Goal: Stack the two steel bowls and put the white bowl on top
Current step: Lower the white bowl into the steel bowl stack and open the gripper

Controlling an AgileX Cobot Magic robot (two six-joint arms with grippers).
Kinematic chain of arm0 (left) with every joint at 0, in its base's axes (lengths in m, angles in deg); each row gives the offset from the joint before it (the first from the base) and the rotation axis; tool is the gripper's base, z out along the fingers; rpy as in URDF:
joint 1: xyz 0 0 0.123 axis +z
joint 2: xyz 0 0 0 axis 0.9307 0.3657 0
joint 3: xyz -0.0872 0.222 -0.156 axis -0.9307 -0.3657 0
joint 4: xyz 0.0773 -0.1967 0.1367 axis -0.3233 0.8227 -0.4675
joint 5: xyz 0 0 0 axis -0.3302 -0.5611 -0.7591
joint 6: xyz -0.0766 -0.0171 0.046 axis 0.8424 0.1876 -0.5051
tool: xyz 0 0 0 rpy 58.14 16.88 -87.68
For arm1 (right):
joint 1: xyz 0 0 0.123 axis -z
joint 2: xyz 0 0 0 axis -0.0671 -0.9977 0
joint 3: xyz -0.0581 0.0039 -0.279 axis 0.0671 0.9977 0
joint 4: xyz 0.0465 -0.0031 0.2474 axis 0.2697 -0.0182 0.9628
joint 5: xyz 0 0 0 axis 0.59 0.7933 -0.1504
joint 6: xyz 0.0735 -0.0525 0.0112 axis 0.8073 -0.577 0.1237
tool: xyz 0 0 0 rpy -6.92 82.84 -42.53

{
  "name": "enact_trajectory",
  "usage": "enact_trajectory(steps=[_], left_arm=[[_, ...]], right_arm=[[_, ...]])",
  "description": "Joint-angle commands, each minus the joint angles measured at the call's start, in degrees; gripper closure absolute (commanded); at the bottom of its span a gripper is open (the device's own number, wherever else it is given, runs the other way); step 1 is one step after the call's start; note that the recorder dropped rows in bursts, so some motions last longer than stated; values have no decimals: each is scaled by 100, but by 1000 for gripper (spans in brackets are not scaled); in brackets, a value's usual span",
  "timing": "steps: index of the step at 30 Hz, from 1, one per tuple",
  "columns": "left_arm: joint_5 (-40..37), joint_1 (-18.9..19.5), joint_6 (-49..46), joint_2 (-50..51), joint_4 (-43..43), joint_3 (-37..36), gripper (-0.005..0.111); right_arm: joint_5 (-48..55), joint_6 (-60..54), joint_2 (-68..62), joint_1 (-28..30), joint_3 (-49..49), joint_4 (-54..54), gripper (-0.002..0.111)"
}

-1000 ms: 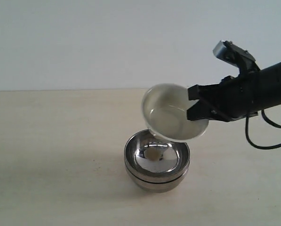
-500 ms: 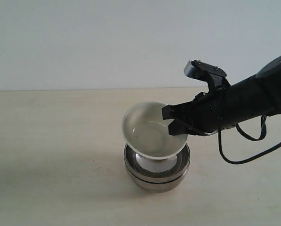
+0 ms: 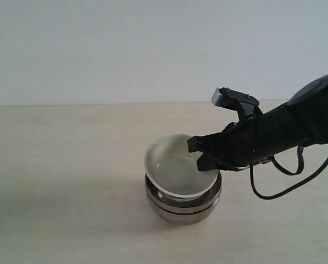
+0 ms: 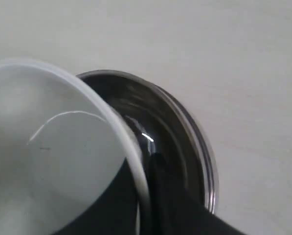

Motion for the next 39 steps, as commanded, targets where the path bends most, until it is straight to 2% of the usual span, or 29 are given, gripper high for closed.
enact_trajectory(steps=[1, 23, 25, 28, 30, 39], left_arm=[[38, 3, 65, -17, 15, -20, 103], [38, 3, 65, -17, 15, -20, 103], [38, 3, 65, -17, 15, -20, 103], [38, 3, 65, -17, 15, -20, 103], [38, 3, 65, -17, 15, -20, 103], [38, 3, 65, -17, 15, -20, 103]], right_arm=[[9, -175, 22, -17, -26, 13, 108], [385, -142, 22, -17, -147, -76, 108], [364, 115, 22, -17, -260, -293, 108], [283, 1278, 22, -17, -443, -1648, 108], [343, 1586, 22, -17, -494, -2029, 108], [343, 1629, 22, -17, -494, -2069, 108]])
